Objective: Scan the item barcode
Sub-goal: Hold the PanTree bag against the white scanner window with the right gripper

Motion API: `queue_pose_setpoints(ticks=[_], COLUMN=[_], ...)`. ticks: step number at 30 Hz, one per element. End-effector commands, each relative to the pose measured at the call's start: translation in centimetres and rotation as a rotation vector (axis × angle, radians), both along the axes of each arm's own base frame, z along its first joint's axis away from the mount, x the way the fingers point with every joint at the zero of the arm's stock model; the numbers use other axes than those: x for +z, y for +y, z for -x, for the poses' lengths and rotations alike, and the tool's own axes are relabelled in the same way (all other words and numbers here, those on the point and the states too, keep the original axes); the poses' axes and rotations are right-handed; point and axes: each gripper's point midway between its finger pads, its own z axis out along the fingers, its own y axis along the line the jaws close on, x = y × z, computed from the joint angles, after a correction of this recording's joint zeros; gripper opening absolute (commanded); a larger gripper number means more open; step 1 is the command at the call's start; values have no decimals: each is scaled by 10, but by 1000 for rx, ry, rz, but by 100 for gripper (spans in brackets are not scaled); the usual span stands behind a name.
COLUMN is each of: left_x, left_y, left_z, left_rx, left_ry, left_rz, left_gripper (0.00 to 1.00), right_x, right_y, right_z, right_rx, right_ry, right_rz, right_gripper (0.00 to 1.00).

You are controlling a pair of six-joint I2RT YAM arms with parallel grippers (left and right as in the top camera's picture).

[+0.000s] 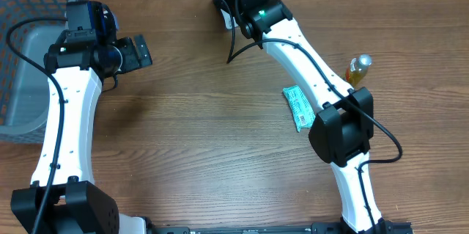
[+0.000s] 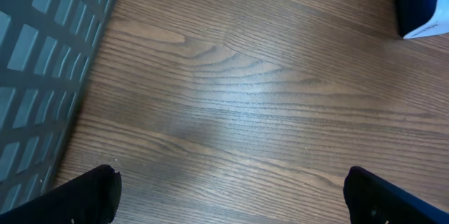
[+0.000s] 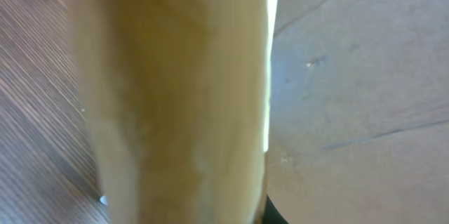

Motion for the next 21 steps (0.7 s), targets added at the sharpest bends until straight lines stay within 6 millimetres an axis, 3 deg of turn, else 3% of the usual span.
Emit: queue_pose_setpoints(ticks=[1, 7, 9, 14, 21], left_x=[-3, -3, -3, -3, -3], left_y=[2, 2, 2, 2, 2], left_z=[-2, -2, -2, -2, -2], left_rx=[-2, -2, -2, -2, -2], left_ry=[8, 8, 8, 8, 8], left_rz=[-10, -10, -10, -10, -10], left_gripper=[100, 100, 100, 100, 100], right_x=[-8, -22, -36, -62, -76], right_y=[3, 6, 6, 6, 9], right_z=[-17, -29, -32, -33, -27], right_rx=[-18, -27, -29, -27, -3], right_ry=[-57, -94, -83, -39, 13], right_rz=[11, 22, 29, 54, 59], right_gripper=[4, 4, 4, 4, 4])
